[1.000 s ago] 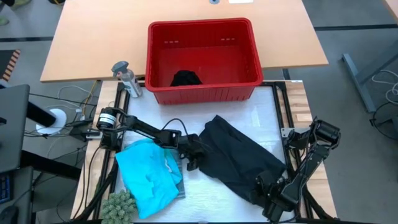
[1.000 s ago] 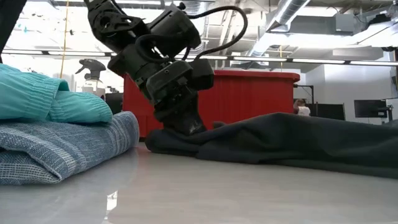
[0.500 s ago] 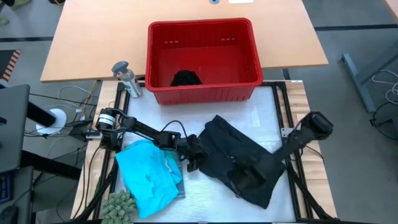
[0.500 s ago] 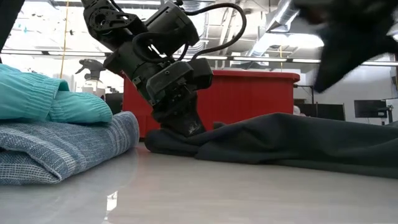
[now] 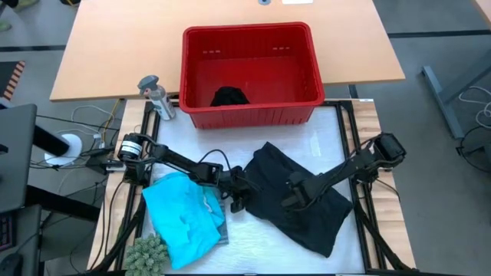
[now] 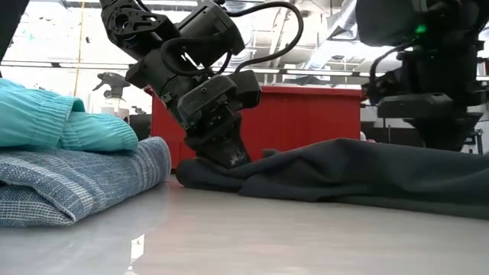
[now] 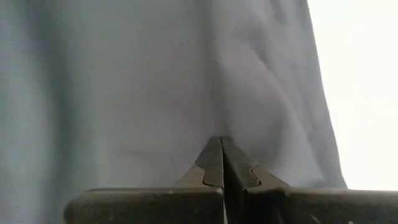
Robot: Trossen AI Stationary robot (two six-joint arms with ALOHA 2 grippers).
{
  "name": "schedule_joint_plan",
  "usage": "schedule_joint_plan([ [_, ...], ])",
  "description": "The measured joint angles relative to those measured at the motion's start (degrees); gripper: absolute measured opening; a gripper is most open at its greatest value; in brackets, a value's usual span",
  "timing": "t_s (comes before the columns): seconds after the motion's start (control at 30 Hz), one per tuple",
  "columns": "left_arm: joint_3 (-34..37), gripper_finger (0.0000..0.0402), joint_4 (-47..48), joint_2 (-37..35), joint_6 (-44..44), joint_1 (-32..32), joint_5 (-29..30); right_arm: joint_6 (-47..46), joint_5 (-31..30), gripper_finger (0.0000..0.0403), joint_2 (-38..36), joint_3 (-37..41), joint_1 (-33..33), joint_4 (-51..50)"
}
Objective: Fold Laundry from Bin
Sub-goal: Fold the black shorts from the red organizer bin
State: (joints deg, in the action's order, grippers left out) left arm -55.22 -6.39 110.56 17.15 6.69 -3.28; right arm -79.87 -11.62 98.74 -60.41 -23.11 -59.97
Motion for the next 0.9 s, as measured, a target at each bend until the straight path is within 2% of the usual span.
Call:
schedule_joint_plan([
  [0.27, 0.0, 0.0091, 0.9, 0.0, -1.4, 0.1, 1.6, -6.6, 2.4, 0.0014, -0.3, -0.1, 0.1, -15.1],
  [0.37, 0.0, 0.0091, 0.9, 0.0, -1.4, 0.1, 1.6, -5.2, 2.2, 0.0014, -0.5, -0.8, 0.2, -17.0],
  [0.47, 0.0, 0.0091, 0.9, 0.0, -1.4, 0.1, 1.6, -3.9, -1.8, 0.0014, -1.6, -4.4, -0.8, -15.9],
  [0.63, 0.1, 0.0091, 0.9, 0.0, -1.4, 0.1, 1.6, -7.6, -6.8, 0.0014, -2.1, -10.2, -3.2, -17.2],
  [0.8, 0.1, 0.0091, 0.9, 0.1, -1.4, 0.1, 1.5, -9.0, -0.4, 0.0015, -2.1, -8.8, -7.0, -13.6],
  [0.9, 0.1, 0.0091, 0.9, 0.1, -1.0, 0.1, 1.2, -13.9, 1.9, 0.0015, -1.8, -7.2, -10.9, -13.1],
])
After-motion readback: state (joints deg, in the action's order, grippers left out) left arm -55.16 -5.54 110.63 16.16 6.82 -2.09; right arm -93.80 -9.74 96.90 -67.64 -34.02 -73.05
